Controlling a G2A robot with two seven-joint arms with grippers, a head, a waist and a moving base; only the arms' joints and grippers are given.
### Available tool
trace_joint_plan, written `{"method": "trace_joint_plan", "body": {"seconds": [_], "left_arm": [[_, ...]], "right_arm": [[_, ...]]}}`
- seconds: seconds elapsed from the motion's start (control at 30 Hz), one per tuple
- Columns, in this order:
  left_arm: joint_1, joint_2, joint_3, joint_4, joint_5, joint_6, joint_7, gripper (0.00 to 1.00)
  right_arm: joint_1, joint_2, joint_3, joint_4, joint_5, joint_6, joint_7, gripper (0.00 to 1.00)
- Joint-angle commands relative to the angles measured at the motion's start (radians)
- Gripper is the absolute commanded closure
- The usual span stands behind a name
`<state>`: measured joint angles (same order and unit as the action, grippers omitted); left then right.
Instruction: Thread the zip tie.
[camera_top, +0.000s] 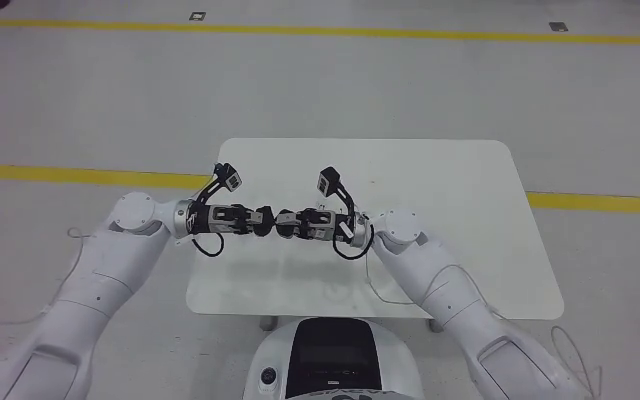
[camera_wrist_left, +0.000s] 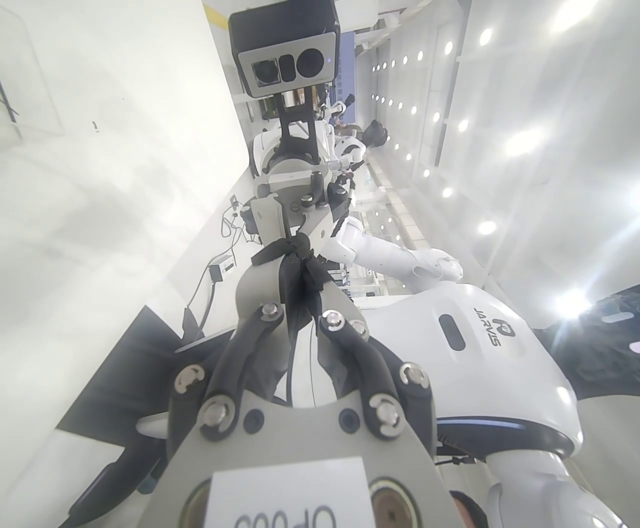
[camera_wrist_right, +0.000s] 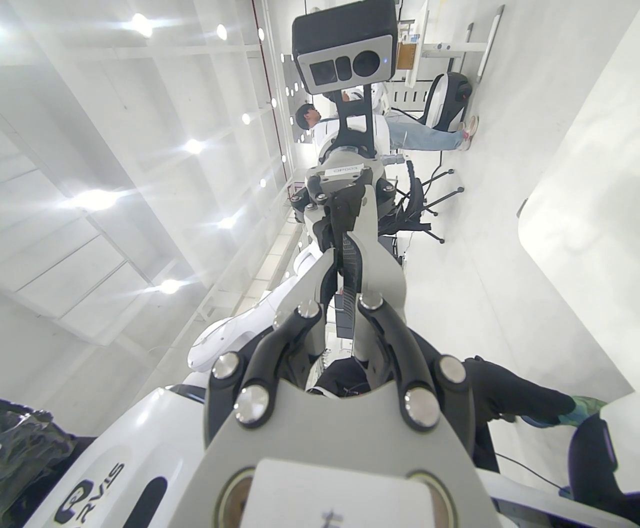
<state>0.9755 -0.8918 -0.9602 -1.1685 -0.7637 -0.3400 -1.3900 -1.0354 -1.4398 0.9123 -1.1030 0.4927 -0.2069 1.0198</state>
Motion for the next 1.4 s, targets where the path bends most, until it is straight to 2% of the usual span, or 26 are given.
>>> {"method": "trace_joint_plan", "body": {"seconds": [0.0,0.53,0.57,0.83,0.9,0.97,1.13,1.37], "left_arm": [[0.000,0.000,0.000,0.000,0.001,0.000,0.000,1.00],[0.009,0.001,-0.005,-0.016,0.007,0.000,0.000,1.00],[0.004,0.002,-0.006,-0.005,0.033,0.000,0.007,1.00],[0.004,0.002,-0.006,-0.005,0.033,0.000,0.007,1.00],[0.011,-0.001,0.001,-0.023,0.033,0.006,0.026,1.00],[0.011,-0.004,0.006,-0.020,0.017,0.016,0.029,1.00],[0.006,-0.008,0.001,0.018,-0.063,0.000,0.000,1.00],[0.006,0.005,0.009,0.037,-0.133,0.000,0.000,1.00]], "right_arm": [[-0.001,0.000,0.001,0.000,0.003,0.000,-0.005,0.00],[-0.028,0.010,0.038,-0.027,0.023,-0.023,-0.053,0.00],[-0.028,0.010,0.038,-0.027,0.023,-0.023,-0.053,0.00],[-0.028,0.010,0.038,-0.027,0.023,-0.023,-0.053,0.00],[-0.028,0.010,0.038,-0.027,0.023,-0.023,-0.053,0.00],[-0.028,0.010,0.038,-0.027,0.023,-0.023,-0.053,0.00],[-0.028,0.010,0.038,-0.027,0.023,-0.023,-0.053,0.00],[-0.028,0.010,0.038,-0.027,0.023,-0.023,-0.053,0.00]]}}
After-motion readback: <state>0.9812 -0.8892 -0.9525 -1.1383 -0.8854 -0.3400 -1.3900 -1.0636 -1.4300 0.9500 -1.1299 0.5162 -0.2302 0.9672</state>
